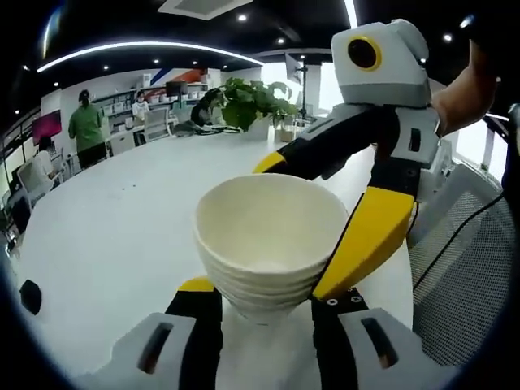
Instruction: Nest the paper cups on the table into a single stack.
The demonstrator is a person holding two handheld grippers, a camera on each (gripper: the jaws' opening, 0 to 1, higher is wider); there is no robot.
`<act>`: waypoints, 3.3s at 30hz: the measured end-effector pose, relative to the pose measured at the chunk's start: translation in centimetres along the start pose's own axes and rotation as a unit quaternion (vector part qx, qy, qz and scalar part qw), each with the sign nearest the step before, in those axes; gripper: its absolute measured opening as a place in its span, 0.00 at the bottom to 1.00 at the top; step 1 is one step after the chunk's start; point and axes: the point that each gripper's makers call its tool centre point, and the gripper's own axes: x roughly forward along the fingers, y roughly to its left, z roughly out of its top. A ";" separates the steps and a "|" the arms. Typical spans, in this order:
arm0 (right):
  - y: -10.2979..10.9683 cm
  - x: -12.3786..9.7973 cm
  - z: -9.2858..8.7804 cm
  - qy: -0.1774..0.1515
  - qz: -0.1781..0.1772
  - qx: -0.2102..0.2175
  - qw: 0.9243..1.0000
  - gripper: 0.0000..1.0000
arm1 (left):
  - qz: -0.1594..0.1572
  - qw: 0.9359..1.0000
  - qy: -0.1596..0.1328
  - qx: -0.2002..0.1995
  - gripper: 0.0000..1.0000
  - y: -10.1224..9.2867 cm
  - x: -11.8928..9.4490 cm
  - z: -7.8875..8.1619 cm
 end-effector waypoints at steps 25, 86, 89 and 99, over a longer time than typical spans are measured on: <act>-2.1 1.8 0.3 0.012 -0.015 0.008 1.000 0.49 | 0.014 1.000 0.011 -0.019 0.42 3.5 1.2 -1.0; -0.1 -11.4 -6.6 -0.056 -0.128 0.008 0.990 1.00 | 0.124 0.981 -0.124 -0.083 0.98 -2.9 -12.1 -0.6; 0.1 -11.3 -6.6 -0.053 -0.127 -0.001 0.990 1.00 | 0.121 0.982 -0.120 -0.081 0.99 -3.0 -12.0 -0.7; 0.2 -11.3 -6.8 -0.049 -0.123 -0.012 0.991 1.00 | 0.116 0.984 -0.116 -0.075 0.99 -3.4 -11.7 -0.7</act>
